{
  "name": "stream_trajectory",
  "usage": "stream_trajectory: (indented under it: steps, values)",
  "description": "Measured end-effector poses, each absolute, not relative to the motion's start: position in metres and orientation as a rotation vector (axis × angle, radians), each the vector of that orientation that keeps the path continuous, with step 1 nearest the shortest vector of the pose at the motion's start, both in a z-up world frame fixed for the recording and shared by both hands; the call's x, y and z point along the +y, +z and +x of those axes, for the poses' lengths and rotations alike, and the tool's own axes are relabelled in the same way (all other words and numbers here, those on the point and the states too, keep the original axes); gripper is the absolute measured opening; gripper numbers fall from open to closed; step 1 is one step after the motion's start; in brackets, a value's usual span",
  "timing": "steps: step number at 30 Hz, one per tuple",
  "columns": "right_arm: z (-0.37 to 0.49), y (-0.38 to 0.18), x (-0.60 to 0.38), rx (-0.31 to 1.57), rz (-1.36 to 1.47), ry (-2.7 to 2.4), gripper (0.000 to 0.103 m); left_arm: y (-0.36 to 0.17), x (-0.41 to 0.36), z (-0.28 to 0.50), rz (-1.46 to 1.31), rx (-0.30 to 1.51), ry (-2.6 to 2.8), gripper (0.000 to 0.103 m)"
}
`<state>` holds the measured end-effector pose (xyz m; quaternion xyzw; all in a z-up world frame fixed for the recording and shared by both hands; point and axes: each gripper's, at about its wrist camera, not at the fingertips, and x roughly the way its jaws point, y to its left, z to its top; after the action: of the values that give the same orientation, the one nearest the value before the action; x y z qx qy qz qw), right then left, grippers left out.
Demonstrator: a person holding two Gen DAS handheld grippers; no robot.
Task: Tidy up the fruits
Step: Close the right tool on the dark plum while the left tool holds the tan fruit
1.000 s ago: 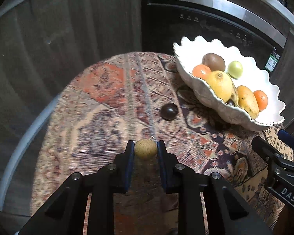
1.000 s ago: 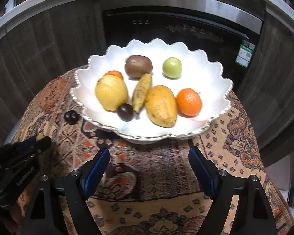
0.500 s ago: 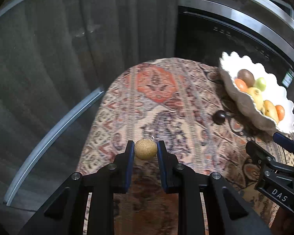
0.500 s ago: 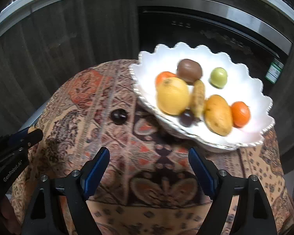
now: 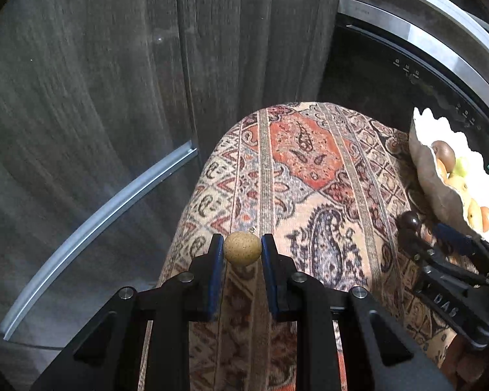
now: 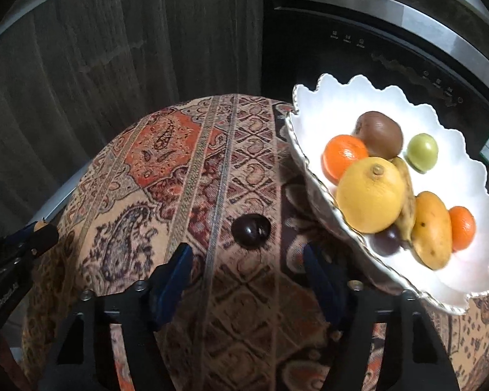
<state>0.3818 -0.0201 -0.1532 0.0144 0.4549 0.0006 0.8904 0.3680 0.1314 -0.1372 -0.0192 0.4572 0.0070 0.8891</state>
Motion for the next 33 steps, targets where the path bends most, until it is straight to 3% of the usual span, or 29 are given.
stream_trajectory:
  steps: [11,18,33]
  values:
    - [0.404,-0.168,-0.025,0.975,0.085,-0.045,0.048,-0.146,0.133,0.378,-0.055,0.962,-0.001,0.024]
    - [0.410,-0.174,-0.024,0.983,0.098,-0.057,0.031,-0.147,0.132,0.378,-0.057,0.964,-0.001,0.024]
    - [0.363,-0.131,-0.034,0.914,0.072,-0.017,0.030,-0.122,0.106,0.354,-0.059,0.941,-0.028,0.024]
